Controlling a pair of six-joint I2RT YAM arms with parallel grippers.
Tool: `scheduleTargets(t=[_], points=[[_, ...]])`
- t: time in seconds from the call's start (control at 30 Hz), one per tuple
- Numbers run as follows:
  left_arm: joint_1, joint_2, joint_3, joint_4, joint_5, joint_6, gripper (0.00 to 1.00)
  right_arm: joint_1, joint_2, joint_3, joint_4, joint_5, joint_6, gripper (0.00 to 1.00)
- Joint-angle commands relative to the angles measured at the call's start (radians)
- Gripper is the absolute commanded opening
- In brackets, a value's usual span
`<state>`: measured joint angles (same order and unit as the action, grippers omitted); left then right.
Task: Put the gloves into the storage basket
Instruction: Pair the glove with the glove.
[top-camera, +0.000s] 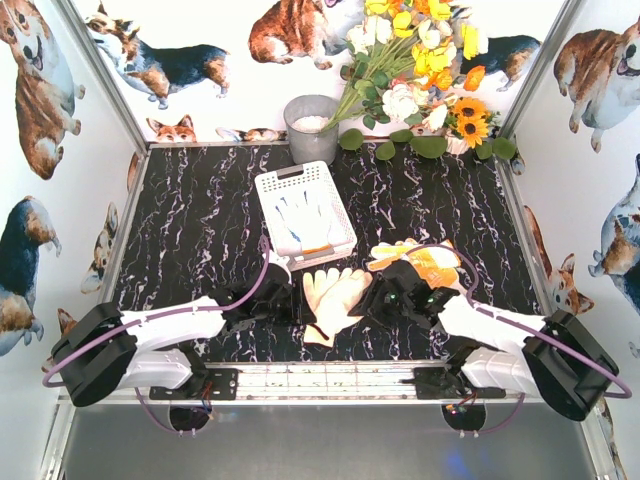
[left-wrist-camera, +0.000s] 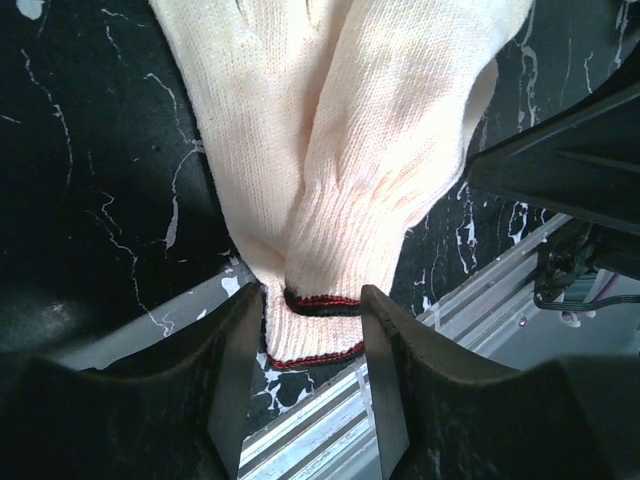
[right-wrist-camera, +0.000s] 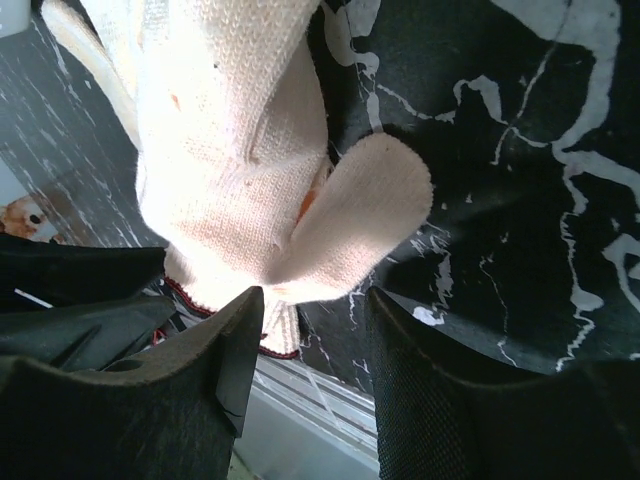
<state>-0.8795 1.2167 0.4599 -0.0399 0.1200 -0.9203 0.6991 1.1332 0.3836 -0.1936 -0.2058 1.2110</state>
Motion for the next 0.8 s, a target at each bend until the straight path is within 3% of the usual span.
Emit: scheduleTargets(t=[0.0,0.37,0.6,0.77], points=[[0.004,0.015,-0.010,0.052,0.023,-0.016,0.37,0.014,0.028,-0.012,0.123,0.001,0.056,0.47],[-0.002,0.043,-0.022,0.079,0.044,-0.028,0.34,0.052,0.141,-0.018,0.212,0.005,0.090,0.45],[-0.006,0.030,-0.012,0.058,0.025,-0.032,0.15,0.054,0.179,-0.018,0.254,0.005,0.111,0.25],[-0.006,-0.015,0.006,0.036,0.003,-0.030,0.05,0.054,0.096,0.009,0.140,0.049,0.072,0.18]])
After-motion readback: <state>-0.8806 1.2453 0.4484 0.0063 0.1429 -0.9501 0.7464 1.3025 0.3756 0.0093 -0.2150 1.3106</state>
